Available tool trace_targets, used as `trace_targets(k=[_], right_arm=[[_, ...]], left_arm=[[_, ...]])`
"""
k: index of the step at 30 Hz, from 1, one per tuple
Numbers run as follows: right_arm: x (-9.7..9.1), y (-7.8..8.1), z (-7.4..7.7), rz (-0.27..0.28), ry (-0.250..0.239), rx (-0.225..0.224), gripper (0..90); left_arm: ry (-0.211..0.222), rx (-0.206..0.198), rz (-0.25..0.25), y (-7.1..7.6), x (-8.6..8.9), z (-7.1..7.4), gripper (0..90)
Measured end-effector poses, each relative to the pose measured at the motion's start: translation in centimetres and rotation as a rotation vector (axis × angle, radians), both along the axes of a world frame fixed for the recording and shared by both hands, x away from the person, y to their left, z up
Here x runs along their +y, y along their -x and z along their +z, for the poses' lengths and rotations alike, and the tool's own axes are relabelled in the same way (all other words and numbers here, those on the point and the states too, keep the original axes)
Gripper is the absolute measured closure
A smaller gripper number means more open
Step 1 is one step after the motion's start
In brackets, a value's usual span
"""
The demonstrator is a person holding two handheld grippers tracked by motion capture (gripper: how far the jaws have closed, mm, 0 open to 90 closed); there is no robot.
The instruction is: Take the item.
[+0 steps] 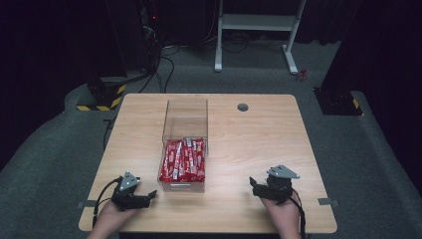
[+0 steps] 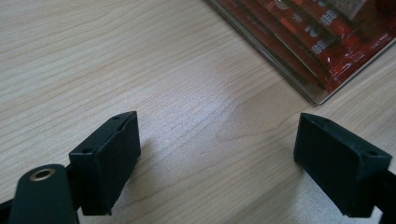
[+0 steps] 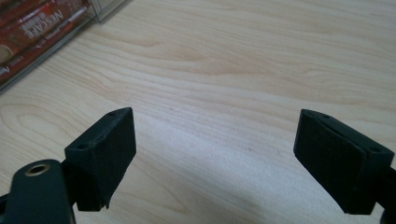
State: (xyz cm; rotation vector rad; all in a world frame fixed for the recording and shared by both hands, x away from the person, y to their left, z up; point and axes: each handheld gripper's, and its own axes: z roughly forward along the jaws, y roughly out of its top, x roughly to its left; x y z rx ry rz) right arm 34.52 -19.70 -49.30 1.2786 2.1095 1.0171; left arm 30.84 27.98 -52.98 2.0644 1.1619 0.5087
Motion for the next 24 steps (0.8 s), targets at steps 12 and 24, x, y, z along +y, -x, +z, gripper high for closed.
trace_targets(k=[12,24], right_arm=[[1.4,-0.6,1.4,0.028,-0.02,-0.021,13.8],[2.9,-1.5,2.8,0.044,-0.056,-0.042,14.2]], left_arm=[[0.0,0.0,0.0,0.0,0.0,0.0,15.2],[-0.004,-0.002,-0.002,0.0,0.0,0.0,15.2]])
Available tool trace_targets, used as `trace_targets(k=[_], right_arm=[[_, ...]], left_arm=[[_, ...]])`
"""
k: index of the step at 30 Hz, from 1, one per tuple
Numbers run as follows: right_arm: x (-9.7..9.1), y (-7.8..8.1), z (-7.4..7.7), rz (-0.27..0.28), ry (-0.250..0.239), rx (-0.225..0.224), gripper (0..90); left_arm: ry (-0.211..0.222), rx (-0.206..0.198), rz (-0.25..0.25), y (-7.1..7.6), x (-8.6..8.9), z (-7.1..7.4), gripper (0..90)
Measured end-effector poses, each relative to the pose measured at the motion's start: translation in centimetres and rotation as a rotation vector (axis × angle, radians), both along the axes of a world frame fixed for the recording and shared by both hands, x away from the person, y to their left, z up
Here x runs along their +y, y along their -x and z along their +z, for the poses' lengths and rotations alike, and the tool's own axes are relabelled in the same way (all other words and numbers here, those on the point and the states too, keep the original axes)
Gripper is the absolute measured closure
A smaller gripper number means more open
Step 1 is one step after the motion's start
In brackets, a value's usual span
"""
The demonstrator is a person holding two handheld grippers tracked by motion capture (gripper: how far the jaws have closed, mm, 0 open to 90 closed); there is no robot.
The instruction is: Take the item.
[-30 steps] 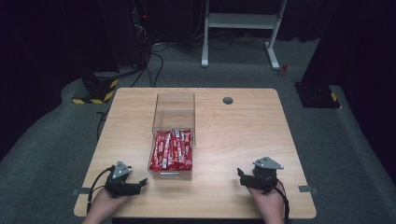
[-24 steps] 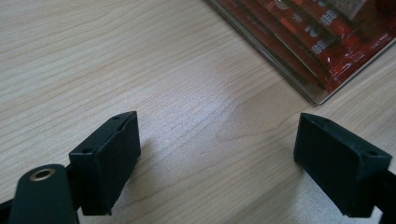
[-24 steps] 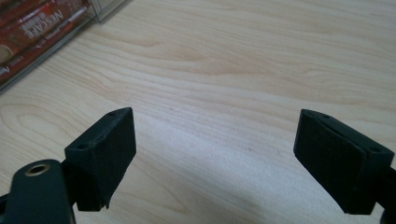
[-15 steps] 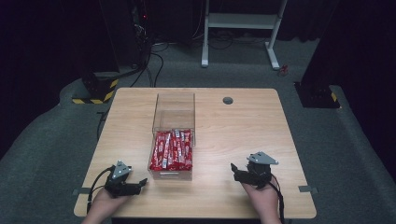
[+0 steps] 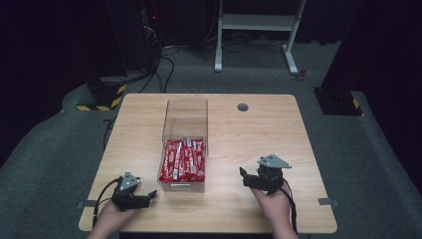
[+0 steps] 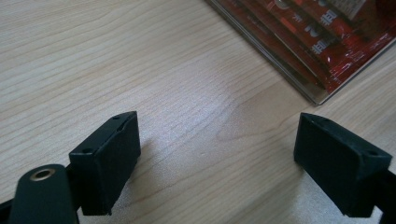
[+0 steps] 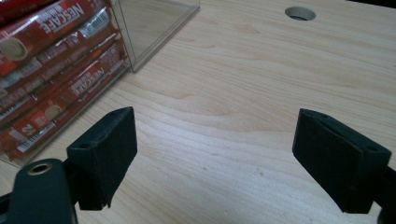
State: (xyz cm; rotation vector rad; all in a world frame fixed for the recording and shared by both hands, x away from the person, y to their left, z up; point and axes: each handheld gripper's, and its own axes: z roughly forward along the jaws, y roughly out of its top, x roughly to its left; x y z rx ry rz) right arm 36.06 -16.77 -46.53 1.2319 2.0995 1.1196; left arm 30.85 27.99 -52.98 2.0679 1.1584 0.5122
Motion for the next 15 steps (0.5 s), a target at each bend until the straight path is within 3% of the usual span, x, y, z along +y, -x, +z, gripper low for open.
trace_targets(k=[15], right_arm=[[1.8,-0.8,2.3,0.039,-0.007,-0.026,15.3]], left_arm=[[0.002,0.001,0.001,0.0,0.0,0.0,15.1]])
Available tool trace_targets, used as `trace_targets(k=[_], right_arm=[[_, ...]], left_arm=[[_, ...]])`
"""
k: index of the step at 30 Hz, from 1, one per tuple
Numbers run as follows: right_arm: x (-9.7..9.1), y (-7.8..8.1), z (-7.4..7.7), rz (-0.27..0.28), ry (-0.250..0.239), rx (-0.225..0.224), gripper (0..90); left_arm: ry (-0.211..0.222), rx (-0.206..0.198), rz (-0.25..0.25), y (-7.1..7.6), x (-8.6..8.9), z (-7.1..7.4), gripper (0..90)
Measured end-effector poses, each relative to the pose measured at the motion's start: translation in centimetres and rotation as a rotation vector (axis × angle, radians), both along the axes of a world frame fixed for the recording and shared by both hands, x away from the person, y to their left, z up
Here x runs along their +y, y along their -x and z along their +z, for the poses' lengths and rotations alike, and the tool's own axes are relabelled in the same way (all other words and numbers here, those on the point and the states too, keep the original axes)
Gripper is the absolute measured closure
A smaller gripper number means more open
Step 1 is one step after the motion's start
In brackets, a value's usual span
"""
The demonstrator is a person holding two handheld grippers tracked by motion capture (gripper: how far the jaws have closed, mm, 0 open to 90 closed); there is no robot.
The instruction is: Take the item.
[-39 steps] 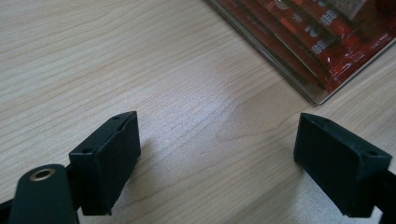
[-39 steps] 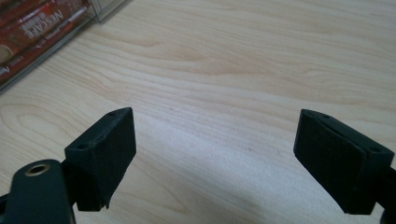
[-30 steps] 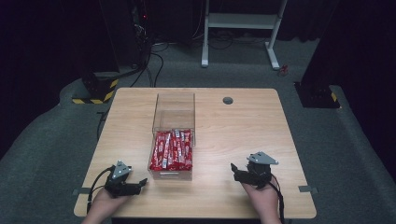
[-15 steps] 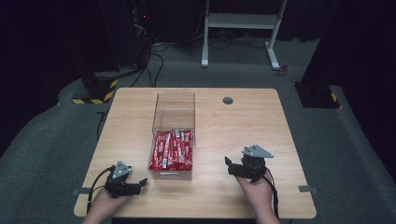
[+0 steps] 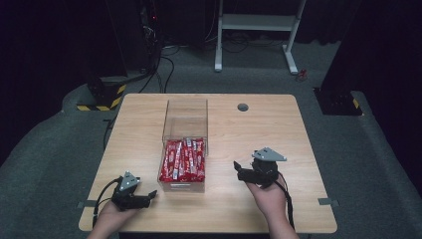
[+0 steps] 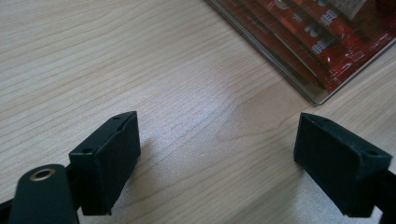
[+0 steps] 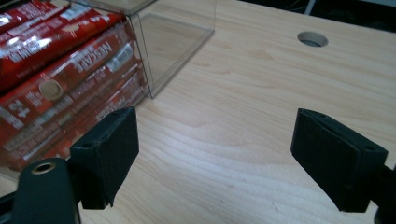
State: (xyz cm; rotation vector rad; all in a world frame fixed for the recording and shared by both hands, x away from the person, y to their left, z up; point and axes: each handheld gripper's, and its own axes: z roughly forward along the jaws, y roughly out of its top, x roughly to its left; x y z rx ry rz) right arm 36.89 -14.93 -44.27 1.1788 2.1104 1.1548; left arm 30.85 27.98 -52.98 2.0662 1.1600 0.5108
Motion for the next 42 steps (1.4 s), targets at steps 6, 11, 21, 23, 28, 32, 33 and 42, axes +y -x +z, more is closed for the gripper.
trace_targets(k=[6,11,21,23,28,32,33,42], right_arm=[[1.7,-0.6,1.2,0.019,-0.007,-0.016,15.8],[2.5,-1.3,1.5,0.032,-0.017,-0.041,16.9],[2.8,-1.2,1.4,0.054,-0.046,-0.041,18.3],[2.9,-1.1,1.3,0.06,-0.038,-0.041,18.3],[3.4,-0.8,1.1,0.068,-0.019,-0.04,18.3],[3.8,-0.5,1.1,0.081,-0.031,-0.041,18.3],[3.9,-0.4,1.1,0.086,-0.03,-0.044,18.3],[5.0,0.2,1.1,0.118,-0.037,-0.046,18.4]], left_arm=[[0.0,0.0,0.0,0.0,0.0,0.0,15.1],[0.0,0.002,-0.001,0.0,0.0,0.0,15.1],[0.002,0.0,0.001,0.0,0.0,0.0,15.2],[0.002,0.0,0.001,0.0,0.0,0.0,15.1],[0.002,0.0,0.002,0.0,0.0,0.0,15.2],[0.003,0.0,0.001,0.0,0.0,0.0,15.2],[0.003,0.0,0.002,0.0,0.0,0.0,15.2],[0.003,0.0,0.002,0.0,0.0,0.0,15.2]])
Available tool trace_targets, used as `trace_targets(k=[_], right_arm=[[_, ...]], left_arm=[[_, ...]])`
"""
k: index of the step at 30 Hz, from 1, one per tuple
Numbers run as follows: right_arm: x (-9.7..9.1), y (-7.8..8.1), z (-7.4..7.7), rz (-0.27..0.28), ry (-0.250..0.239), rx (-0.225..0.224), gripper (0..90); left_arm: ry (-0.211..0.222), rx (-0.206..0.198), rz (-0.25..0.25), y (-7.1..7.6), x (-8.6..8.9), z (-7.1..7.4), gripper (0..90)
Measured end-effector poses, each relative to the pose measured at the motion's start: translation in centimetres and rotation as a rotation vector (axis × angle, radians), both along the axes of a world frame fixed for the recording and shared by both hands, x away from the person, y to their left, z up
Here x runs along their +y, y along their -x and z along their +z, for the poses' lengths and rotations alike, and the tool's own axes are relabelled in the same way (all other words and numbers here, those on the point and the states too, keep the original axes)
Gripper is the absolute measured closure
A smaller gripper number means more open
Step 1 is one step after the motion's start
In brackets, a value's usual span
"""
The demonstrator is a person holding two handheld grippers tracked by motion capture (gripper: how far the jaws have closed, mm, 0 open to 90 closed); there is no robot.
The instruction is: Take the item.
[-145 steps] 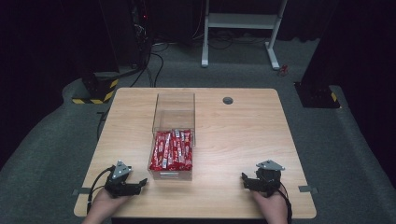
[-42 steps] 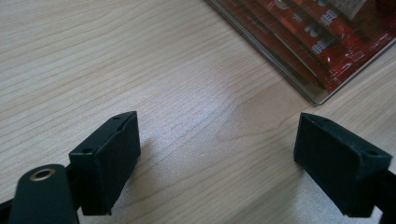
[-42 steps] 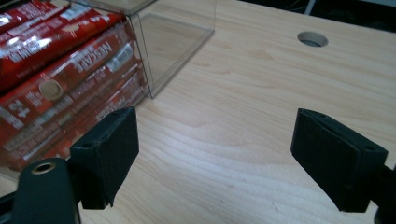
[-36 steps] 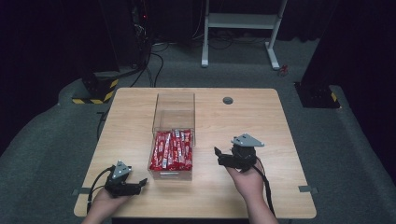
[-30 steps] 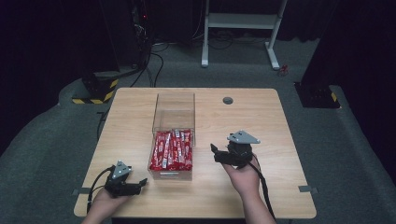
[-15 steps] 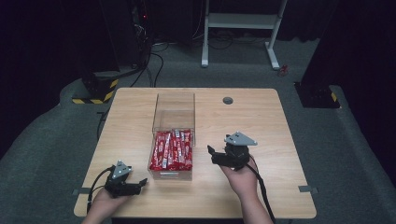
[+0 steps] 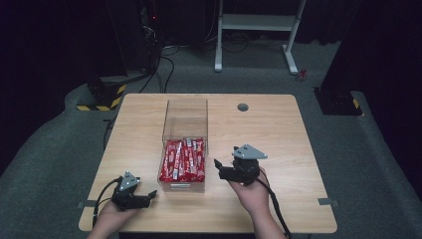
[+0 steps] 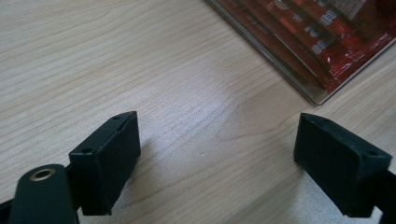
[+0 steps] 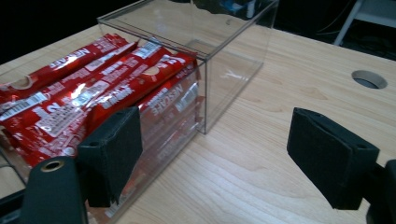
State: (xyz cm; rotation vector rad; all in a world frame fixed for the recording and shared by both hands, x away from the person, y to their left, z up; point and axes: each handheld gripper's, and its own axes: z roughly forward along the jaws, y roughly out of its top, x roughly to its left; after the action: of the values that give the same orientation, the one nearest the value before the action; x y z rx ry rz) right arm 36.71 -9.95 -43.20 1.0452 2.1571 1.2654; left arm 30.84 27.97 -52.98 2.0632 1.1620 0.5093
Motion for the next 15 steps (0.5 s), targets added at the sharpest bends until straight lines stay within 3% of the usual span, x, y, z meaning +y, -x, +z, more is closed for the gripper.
trace_targets(k=[15], right_arm=[[2.1,0.8,0.2,0.07,-0.026,0.007,20.3]], left_arm=[[-0.007,0.0,-0.007,0.3,0.2,0.0,15.2]])
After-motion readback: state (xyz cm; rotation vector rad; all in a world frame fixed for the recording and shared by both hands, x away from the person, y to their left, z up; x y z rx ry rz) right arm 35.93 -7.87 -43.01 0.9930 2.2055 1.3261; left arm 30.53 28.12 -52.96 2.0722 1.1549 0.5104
